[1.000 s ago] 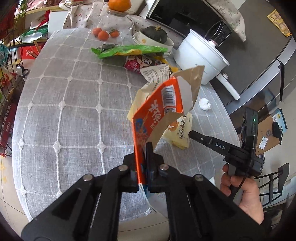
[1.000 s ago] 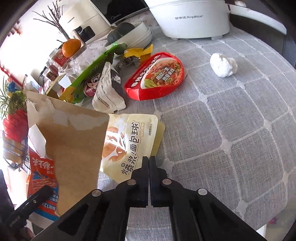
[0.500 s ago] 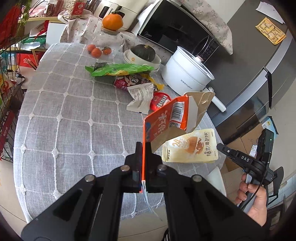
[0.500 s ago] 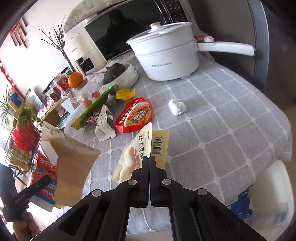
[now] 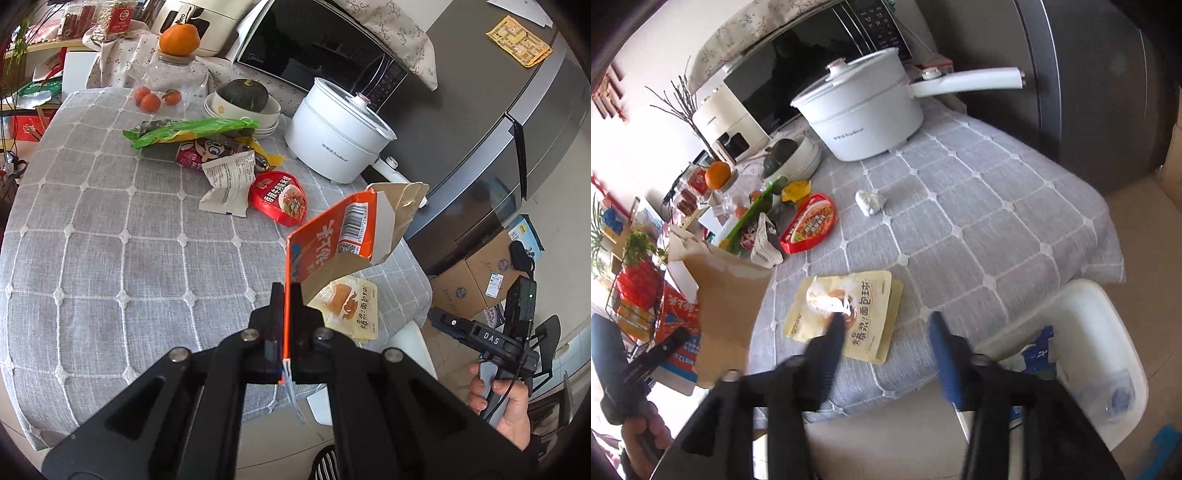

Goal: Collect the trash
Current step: 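Carry both bags over the white bin and open both grippers to drop them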

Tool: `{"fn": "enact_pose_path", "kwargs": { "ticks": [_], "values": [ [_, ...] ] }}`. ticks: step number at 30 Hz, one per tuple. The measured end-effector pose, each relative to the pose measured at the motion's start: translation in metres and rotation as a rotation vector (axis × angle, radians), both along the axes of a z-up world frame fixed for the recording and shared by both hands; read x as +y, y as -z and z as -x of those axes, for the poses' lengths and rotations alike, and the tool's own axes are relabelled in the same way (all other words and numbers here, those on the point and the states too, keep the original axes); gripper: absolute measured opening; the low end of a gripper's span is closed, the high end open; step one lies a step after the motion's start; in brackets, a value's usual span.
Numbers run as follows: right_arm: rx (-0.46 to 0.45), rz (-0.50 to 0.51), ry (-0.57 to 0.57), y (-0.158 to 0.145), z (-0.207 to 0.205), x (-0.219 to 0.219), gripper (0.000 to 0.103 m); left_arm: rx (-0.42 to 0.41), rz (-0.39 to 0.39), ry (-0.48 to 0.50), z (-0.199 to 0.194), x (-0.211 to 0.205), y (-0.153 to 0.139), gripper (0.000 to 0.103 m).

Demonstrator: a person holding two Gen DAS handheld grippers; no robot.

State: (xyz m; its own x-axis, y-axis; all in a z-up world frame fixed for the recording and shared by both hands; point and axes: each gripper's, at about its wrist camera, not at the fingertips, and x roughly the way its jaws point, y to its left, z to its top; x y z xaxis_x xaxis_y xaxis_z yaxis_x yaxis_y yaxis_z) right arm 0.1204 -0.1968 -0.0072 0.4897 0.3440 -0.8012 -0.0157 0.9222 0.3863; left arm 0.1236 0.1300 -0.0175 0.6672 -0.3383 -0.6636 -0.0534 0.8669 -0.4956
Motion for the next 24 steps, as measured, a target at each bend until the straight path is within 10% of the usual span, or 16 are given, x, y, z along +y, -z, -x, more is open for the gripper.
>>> {"fn": "enact_pose_path", "kwargs": {
  "ticks": [10,17,24],
  "values": [
    [0.061,0.244,-0.158,0.065,-0.033,0.09,0.059,0.035,0.007,-0.065,-0.003,0.023,0.008,0.003],
    [0.0,0.437,-0.227,0.08,-0.028,0.125,0.003,0.042,-0.003,-0.075,-0.003,0.029,0.01,0.003],
    [-0.015,0.319,-0.226,0.054,-0.016,0.111,0.001,0.03,-0.018,-0.059,0.0,0.023,0.007,0.003]
  ]
}}
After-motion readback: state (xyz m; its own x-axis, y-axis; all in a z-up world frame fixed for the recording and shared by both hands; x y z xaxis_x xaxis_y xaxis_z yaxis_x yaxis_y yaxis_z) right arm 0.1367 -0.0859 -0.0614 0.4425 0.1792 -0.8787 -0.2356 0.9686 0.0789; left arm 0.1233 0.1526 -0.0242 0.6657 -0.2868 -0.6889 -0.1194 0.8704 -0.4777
